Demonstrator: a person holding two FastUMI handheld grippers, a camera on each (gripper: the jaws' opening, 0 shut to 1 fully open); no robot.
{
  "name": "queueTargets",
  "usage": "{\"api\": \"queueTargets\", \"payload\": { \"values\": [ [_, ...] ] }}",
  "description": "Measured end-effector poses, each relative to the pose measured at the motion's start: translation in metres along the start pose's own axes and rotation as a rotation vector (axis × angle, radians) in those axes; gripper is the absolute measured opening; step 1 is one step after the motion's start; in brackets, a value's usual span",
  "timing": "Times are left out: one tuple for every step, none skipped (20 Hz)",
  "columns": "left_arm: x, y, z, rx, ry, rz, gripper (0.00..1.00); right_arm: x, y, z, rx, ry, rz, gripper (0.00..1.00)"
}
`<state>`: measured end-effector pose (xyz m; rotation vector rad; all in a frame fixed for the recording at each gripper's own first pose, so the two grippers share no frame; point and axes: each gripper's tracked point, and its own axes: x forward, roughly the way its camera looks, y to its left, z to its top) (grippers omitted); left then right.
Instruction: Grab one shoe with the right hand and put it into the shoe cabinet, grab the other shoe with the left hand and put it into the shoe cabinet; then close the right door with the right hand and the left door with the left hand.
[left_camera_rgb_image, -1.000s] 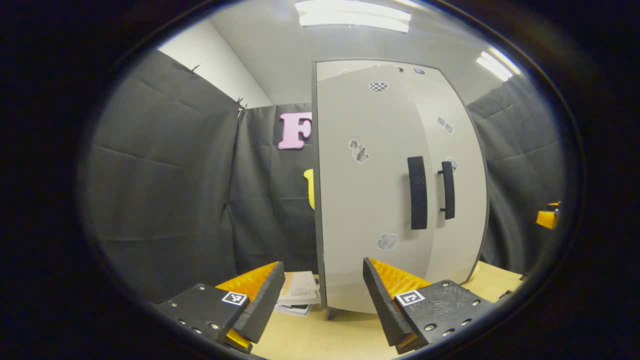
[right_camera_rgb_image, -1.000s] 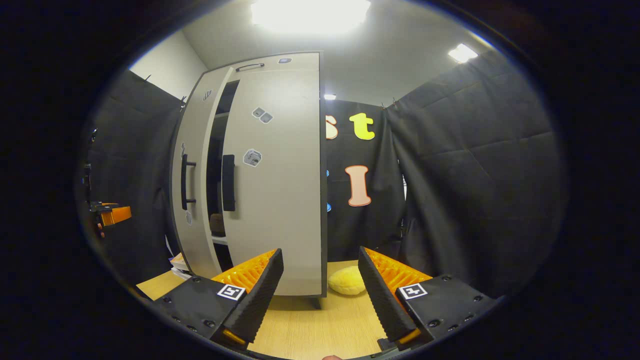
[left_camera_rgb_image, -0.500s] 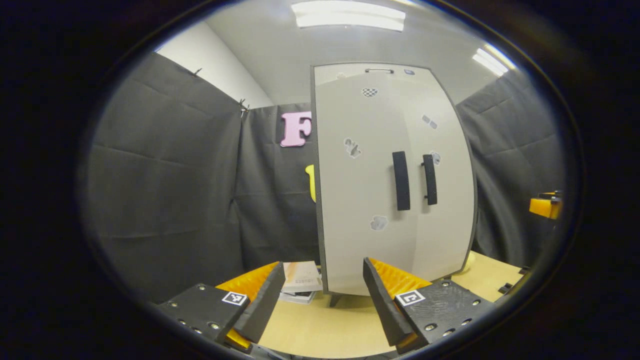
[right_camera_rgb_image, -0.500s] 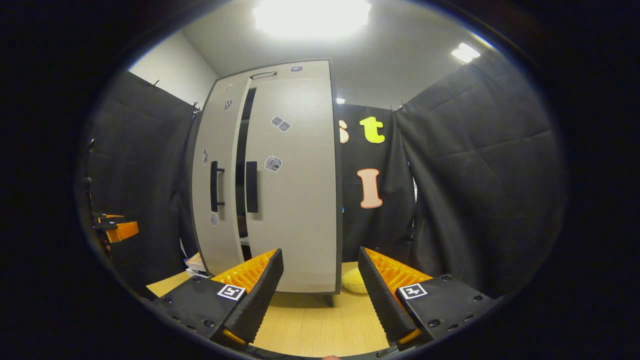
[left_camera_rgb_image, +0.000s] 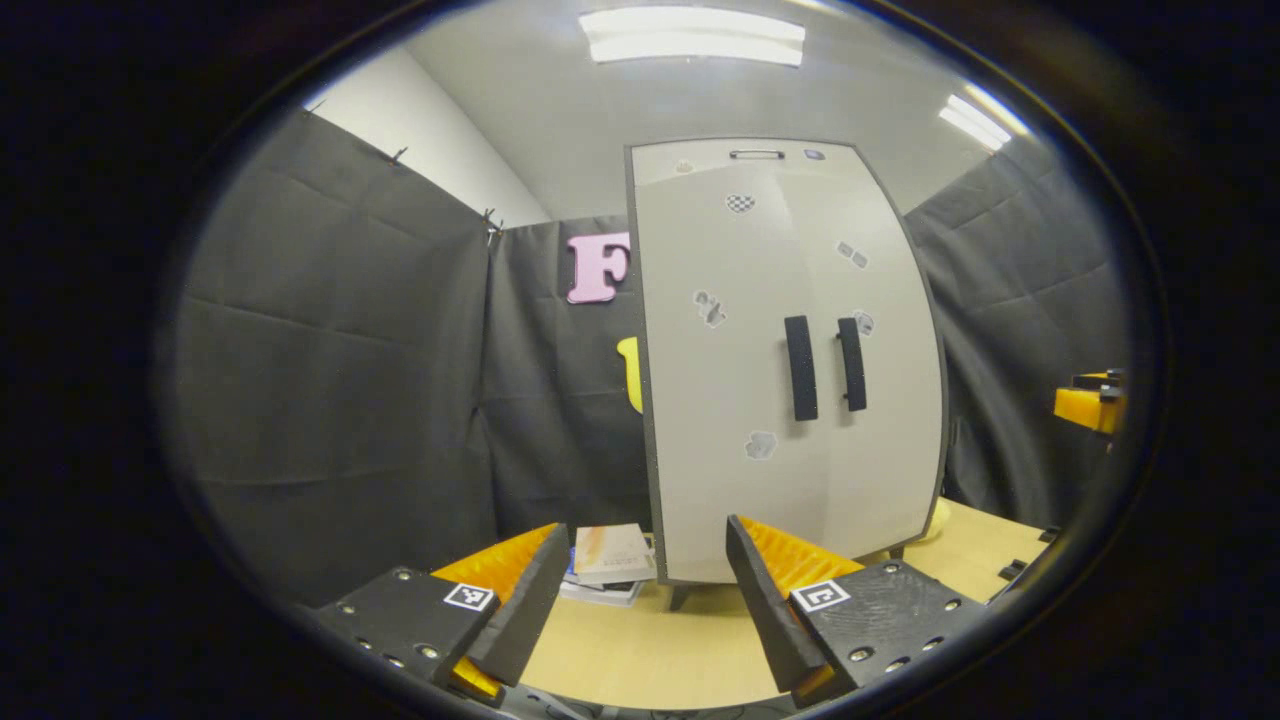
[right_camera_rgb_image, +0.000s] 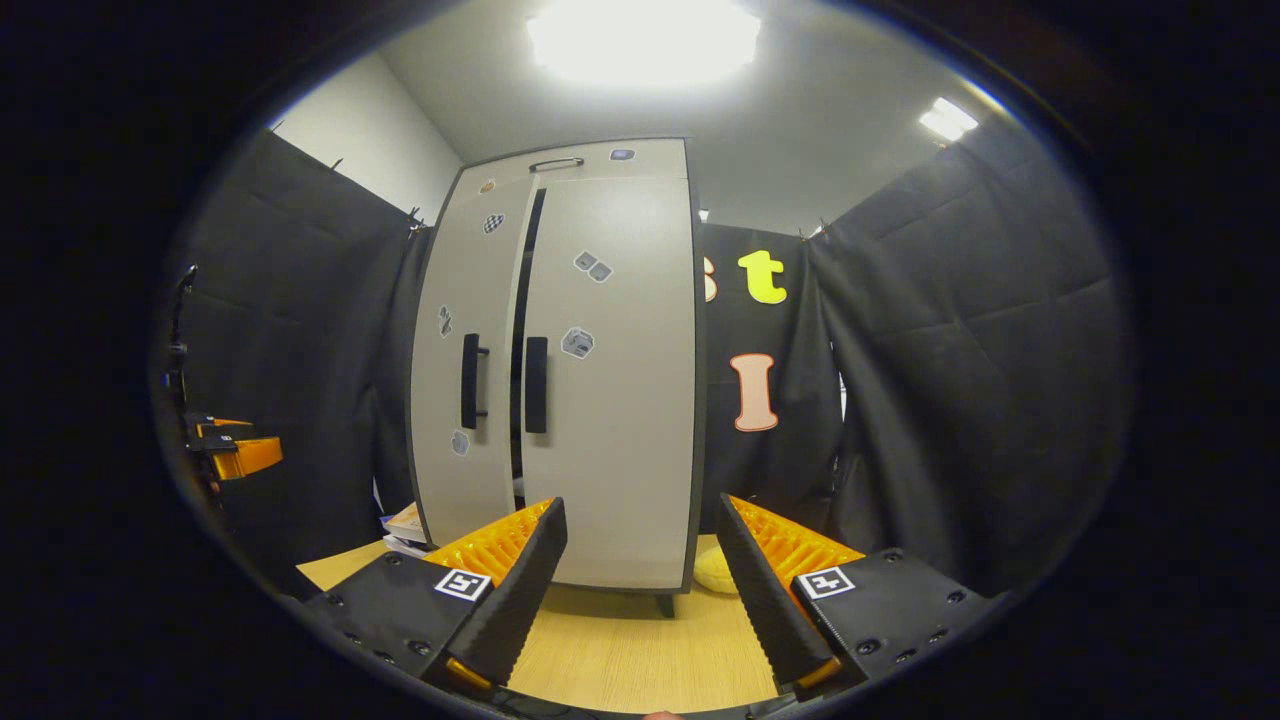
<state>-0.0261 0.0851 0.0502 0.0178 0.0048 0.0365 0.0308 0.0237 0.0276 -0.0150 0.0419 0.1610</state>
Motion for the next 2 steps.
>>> {"api": "queueTargets", "payload": {
  "values": [
    [-0.0014,0.0031,0.0016,0.001,-0.004,0.003,0.91,-0.0012,0.002,0.0003,0.001,0.0,0.001,0.92],
    [-0.0034,0.006,0.0015,0.0,-0.006,0.005,0.91,-0.0026,0.0022,0.0016,0.0,-0.002,-0.002,0.95]
  ]
}}
